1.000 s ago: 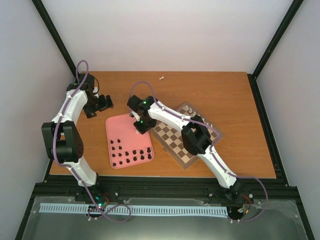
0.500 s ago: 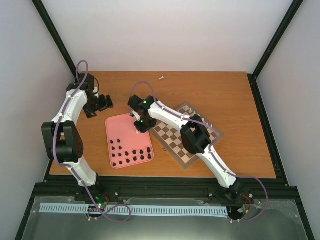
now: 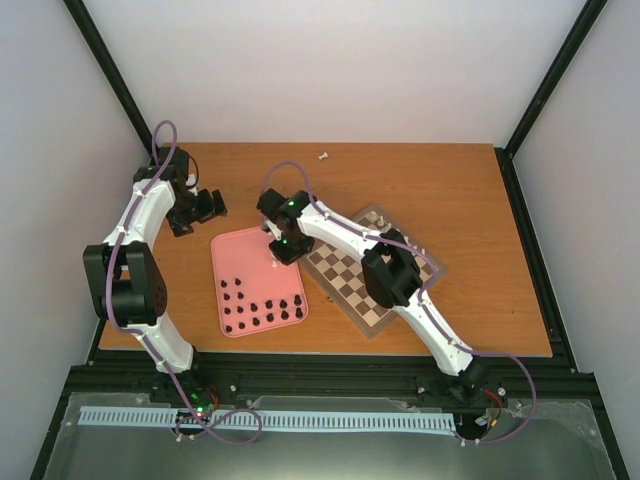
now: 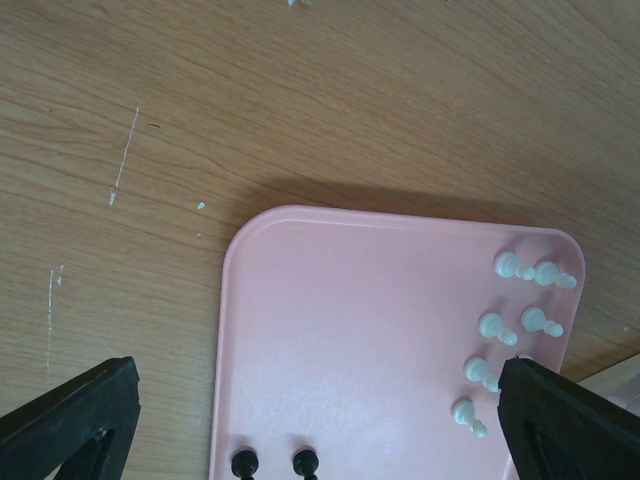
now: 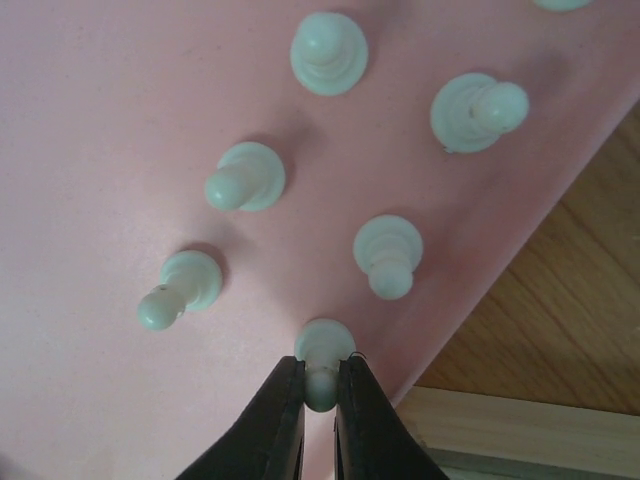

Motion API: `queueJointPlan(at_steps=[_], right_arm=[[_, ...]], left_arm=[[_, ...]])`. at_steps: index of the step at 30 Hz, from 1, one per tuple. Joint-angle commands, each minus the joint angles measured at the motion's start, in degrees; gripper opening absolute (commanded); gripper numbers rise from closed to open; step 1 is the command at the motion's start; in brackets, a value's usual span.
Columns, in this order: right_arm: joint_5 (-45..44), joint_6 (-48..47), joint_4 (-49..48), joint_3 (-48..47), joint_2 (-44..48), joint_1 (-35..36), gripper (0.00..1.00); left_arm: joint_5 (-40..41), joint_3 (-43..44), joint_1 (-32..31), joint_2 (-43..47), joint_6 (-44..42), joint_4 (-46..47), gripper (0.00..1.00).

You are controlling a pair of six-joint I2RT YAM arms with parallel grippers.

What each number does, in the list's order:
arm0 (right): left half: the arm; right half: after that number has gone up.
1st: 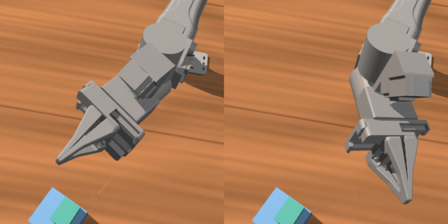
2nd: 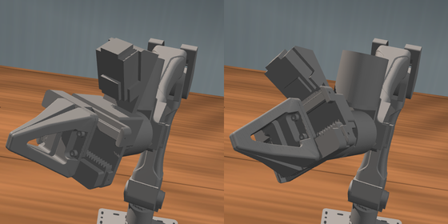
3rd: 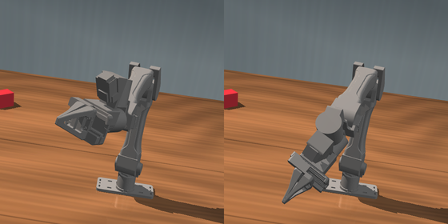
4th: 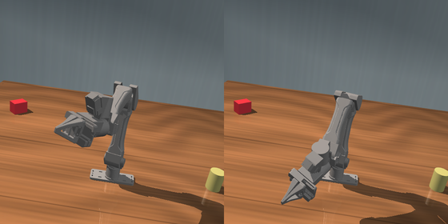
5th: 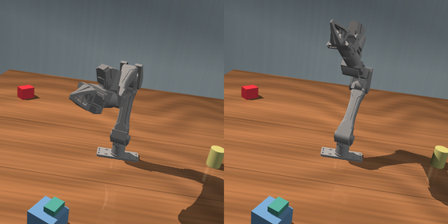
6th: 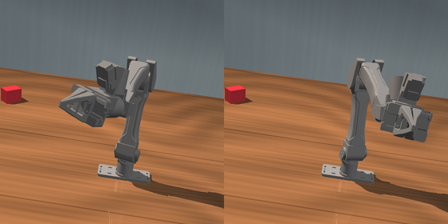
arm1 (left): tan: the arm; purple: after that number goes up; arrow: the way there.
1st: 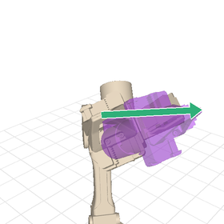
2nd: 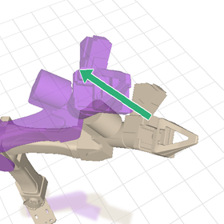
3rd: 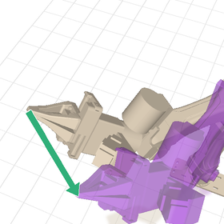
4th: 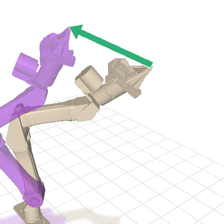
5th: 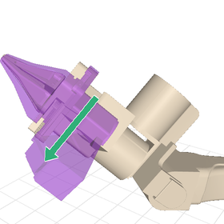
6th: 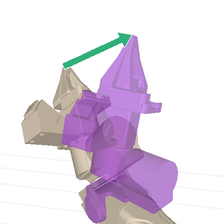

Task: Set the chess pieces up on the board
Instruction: Pick up the chess piece from the storage box.

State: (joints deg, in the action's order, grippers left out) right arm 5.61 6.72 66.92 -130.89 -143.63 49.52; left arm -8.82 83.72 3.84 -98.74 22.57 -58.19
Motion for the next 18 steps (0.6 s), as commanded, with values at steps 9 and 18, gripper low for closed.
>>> queueJointPlan(at_steps=[9,18], right_arm=[[-5.87,3.64,1.08,1.44,11.03,-3.43,0.08],[-7.89,5.67,-3.54,19.26,21.60,-11.94,0.08]], left_arm=[[-0.34,0.66,-0.14,0.22,0.33,0.75,1.00],[-0.55,0.69,-0.15,-0.16,0.38,0.88,1.00]])
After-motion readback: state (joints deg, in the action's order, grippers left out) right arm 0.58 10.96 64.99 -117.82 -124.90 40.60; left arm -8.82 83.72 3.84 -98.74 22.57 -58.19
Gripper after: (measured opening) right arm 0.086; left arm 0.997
